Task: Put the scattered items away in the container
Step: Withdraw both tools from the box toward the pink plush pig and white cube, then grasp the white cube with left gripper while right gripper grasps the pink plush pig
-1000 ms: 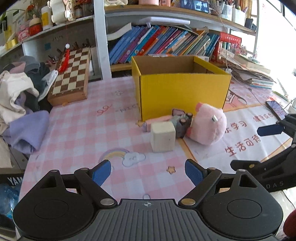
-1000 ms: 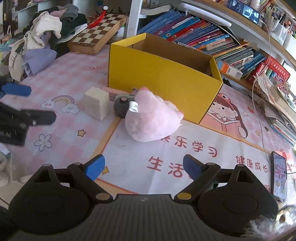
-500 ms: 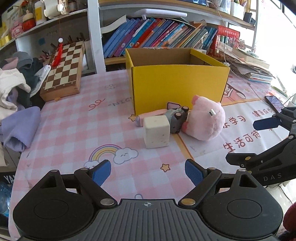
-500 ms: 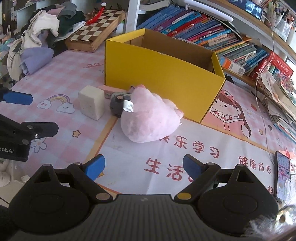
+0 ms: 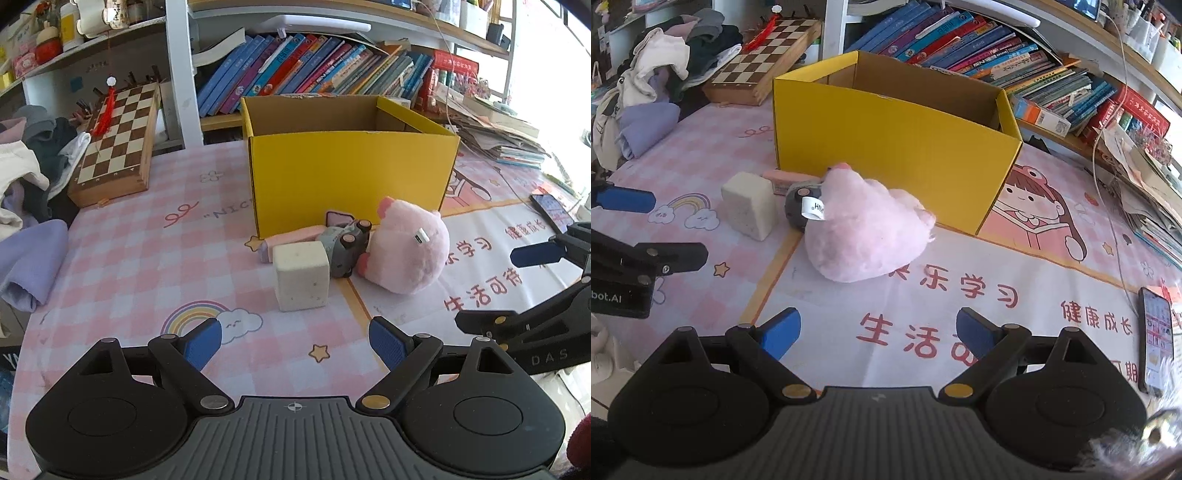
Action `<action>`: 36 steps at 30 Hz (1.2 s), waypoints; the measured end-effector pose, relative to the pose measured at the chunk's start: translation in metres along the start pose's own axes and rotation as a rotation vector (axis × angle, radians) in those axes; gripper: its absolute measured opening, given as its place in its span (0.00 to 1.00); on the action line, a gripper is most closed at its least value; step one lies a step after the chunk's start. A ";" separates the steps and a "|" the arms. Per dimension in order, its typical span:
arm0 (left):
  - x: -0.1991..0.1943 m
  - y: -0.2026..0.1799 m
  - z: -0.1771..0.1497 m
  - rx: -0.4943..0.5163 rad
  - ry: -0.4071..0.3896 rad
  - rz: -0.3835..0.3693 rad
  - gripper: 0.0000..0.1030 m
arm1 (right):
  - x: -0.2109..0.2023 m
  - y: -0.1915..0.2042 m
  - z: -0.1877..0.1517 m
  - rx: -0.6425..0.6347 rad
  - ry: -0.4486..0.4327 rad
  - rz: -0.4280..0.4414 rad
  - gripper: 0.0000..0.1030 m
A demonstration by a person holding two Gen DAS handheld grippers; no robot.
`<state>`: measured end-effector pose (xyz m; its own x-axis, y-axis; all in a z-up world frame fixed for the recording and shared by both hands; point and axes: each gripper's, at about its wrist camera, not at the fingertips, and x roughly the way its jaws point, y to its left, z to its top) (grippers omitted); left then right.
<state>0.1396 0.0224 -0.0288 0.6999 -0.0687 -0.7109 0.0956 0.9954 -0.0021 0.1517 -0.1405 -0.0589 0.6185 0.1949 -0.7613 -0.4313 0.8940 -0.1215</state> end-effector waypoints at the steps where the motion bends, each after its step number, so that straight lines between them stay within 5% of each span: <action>1: 0.002 0.000 0.001 -0.005 0.004 0.002 0.87 | 0.001 0.000 0.001 -0.007 0.001 0.004 0.89; 28: 0.063 -0.002 0.031 -0.064 0.017 0.019 0.56 | 0.034 -0.013 0.028 -0.099 0.027 0.067 0.89; 36: 0.069 -0.001 0.031 -0.072 0.027 -0.014 0.36 | 0.043 -0.015 0.034 -0.104 0.033 0.089 0.89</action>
